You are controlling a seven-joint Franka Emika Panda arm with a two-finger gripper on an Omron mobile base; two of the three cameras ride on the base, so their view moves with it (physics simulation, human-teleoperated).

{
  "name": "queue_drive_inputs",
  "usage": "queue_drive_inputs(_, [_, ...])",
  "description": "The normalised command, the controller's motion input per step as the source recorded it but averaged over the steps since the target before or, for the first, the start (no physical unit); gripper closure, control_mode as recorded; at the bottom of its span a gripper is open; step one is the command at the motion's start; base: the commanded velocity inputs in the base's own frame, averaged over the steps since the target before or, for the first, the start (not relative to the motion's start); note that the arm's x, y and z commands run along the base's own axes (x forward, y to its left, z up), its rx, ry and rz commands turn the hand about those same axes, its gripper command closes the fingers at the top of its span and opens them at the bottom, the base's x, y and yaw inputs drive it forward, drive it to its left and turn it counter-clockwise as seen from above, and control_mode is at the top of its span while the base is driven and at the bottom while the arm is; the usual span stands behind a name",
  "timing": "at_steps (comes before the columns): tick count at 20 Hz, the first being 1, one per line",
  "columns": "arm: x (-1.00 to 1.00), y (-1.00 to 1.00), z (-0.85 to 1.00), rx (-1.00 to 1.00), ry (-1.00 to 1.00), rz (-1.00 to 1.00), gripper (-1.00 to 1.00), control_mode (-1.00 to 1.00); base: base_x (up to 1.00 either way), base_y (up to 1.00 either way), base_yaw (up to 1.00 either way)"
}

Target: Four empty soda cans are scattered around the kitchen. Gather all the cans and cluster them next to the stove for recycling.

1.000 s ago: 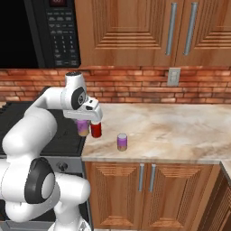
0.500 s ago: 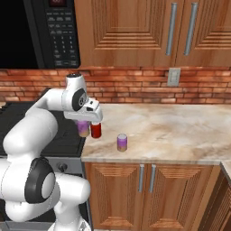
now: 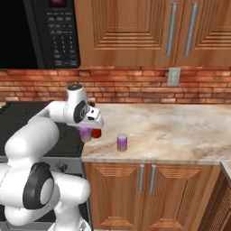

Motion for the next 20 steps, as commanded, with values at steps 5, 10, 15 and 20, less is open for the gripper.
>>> queue_drive_inputs(5, [0.28, 0.0, -0.31, 0.0, -0.06, 0.0, 1.0, -1.0, 0.0, 0.0, 0.0])
queue_drive_inputs(10, [0.31, 0.0, -0.24, 0.0, -0.02, 0.0, 1.0, -1.0, 0.0, 0.0, 0.0])
queue_drive_inputs(15, [0.25, 0.0, -0.25, 0.0, 0.0, 0.0, 1.0, -1.0, 0.0, 0.0, 0.0])
queue_drive_inputs(20, [0.09, 0.0, -0.29, 0.0, 0.0, -0.01, 1.0, -1.0, 0.0, 0.0, 0.0])
